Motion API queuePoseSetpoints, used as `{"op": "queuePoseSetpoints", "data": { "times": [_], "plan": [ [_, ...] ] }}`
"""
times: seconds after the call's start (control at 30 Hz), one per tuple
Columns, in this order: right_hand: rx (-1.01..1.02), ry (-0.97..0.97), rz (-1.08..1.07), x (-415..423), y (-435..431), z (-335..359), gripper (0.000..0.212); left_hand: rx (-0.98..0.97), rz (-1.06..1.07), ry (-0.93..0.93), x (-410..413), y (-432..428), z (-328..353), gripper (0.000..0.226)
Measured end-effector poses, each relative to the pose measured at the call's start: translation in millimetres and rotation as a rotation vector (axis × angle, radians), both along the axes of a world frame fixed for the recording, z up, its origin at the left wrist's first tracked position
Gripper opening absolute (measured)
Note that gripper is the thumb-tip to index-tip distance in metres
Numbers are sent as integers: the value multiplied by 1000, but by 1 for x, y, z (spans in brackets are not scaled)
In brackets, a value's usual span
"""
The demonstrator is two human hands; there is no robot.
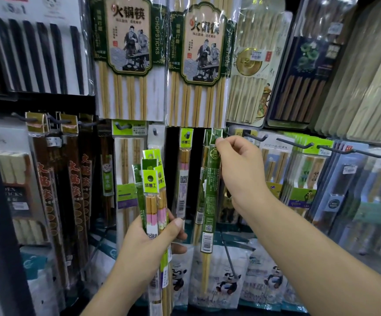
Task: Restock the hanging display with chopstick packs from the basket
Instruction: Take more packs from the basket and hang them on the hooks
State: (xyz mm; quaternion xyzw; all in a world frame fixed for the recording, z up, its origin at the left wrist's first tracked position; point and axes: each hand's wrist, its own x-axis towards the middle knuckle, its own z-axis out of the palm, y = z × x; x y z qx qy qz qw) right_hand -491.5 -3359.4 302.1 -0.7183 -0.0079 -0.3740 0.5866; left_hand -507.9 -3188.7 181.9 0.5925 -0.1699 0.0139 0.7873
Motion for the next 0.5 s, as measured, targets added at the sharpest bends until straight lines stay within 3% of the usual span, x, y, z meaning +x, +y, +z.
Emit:
{"op": "queuePoseSetpoints", "data": {
  "times": [0.17, 0.3, 0.5],
  "plan": [
    [-15, 26, -3, 3, -3, -4, 30, 11, 13, 4, 1, -2, -2, 10],
    [-48, 25, -33, 6, -5, -4, 30, 7, 5, 0, 0, -2, -1, 24],
    [-120, 93, -102, 8, -6, -10, 31, 25, 7, -6, 1, -2, -2, 10]
  ]
}}
